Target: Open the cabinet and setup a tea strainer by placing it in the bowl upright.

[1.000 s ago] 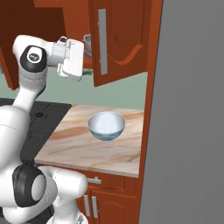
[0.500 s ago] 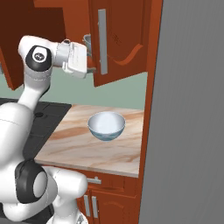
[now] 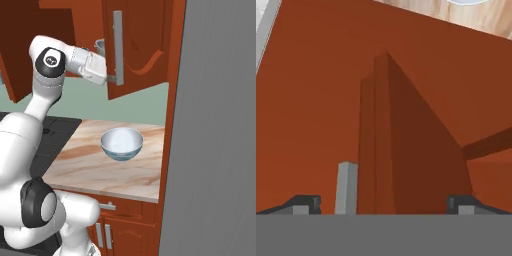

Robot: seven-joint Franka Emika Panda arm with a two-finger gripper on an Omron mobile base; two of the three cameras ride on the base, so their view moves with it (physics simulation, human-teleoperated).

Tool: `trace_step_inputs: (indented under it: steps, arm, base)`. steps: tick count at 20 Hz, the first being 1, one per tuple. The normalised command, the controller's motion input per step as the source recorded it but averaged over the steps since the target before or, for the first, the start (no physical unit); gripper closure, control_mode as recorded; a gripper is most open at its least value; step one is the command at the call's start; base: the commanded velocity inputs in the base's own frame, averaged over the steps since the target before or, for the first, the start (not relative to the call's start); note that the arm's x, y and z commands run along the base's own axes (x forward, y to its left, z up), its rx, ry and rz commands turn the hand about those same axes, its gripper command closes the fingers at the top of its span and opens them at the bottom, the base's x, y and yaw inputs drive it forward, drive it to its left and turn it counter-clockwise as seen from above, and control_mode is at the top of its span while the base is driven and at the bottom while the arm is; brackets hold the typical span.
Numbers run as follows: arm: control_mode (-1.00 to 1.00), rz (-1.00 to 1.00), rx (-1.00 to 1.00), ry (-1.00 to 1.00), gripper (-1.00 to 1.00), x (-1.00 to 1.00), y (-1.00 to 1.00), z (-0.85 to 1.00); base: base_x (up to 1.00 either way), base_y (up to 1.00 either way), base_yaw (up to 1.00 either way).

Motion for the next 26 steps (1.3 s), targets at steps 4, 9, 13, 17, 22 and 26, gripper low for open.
trace_step_inputs:
  steps: [4, 9, 13, 17, 22, 26]
  arm:
    - [-1.0, -0.07, -0.02, 0.17, -1.0, -0.19, -0.34, 0.0]
    - [-1.0, -0.15, -0.03, 0.17, -1.0, -0.41, -0.44, 0.0]
    - [-1.0, -0.16, -0.04, 0.16, -1.0, -0.47, -0.46, 0.0]
    - [-1.0, -0.15, -0.07, 0.12, -1.0, -0.49, -0.44, 0.02]
    - [-1.0, -0.12, -0.09, 0.08, -1.0, -0.35, -0.33, 0.02]
    - [-1.0, -0.12, -0.1, 0.08, -1.0, -0.28, -0.29, 0.04]
  base:
    - [0.0, 0.0, 0.0]
    - [0.0, 0.0, 0.0]
    - [0.0, 0.0, 0.0]
    - [0.0, 0.0, 0.0]
    - [0.0, 0.0, 0.0]
    - [0.0, 0.0, 0.0]
